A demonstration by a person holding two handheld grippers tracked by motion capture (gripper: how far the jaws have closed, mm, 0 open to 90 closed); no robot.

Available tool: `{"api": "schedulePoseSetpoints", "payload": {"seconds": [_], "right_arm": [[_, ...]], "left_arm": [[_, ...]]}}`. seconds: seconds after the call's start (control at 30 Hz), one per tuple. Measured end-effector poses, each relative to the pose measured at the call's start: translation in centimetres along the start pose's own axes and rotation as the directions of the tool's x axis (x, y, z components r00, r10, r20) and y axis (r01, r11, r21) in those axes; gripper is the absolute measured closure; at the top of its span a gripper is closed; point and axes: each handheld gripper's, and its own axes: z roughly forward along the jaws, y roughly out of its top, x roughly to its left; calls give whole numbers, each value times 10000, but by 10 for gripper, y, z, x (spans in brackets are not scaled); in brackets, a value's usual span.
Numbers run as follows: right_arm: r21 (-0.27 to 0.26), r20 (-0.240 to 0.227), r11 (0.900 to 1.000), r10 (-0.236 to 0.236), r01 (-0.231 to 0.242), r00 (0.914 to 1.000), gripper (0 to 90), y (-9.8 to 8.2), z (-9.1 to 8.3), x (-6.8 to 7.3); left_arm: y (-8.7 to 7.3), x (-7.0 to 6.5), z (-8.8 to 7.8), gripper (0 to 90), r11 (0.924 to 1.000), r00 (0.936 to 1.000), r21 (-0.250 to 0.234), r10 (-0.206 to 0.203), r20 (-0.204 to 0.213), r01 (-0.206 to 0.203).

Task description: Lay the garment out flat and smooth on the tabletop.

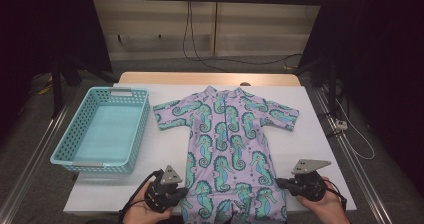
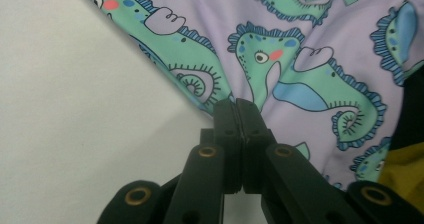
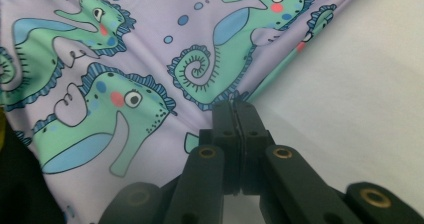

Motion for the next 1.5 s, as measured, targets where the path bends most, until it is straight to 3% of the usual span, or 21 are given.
{"api": "schedulePoseSetpoints", "payload": {"seconds": [0.1,0.13,0.17,0.3,0.4,0.53,0.67,0.8,0.93,1.07,1.2,1.5], "right_arm": [[4,-214,9999,-123,123,9997,849,0,0,2],[-3,-245,9999,-131,131,9996,793,0,0,2],[-23,-231,9999,-112,111,9997,728,1,1,2],[-481,-80,9988,82,-86,9999,637,7,1,0],[-605,171,9979,239,-228,9996,654,14,6,-6],[-476,522,9983,374,-349,9979,676,24,17,-15],[-264,438,9987,440,-429,9981,716,27,28,-22],[-251,241,9992,323,-317,9992,880,26,27,-20],[-117,324,9997,196,-192,9993,891,23,22,-19],[-166,398,9990,411,-405,9984,893,16,15,-21],[-143,446,9993,340,-334,9984,893,16,15,-18],[-162,706,9989,454,-444,9965,890,14,12,-20]], "left_arm": [[-3,5,-5,891,9997,9997,-115,-196,136,198],[-3,6,-5,890,9995,9994,-186,-231,248,236],[-4,6,-6,889,9994,9995,-185,-291,152,294],[-5,9,-6,888,9993,9994,-116,-344,77,345],[-5,8,-6,877,9990,9991,-236,-361,222,366],[-3,9,-7,769,9968,9983,-697,-361,452,392],[2,12,-5,669,9933,9989,-1075,-409,232,432],[3,17,0,669,9938,9985,-961,-543,118,551],[3,16,2,667,9948,9991,-929,-411,92,418],[3,14,7,665,9978,9999,-655,-124,110,131],[3,11,11,695,9992,9999,-399,38,128,-33],[4,12,13,678,9988,9998,-455,184,30,-183]]}}
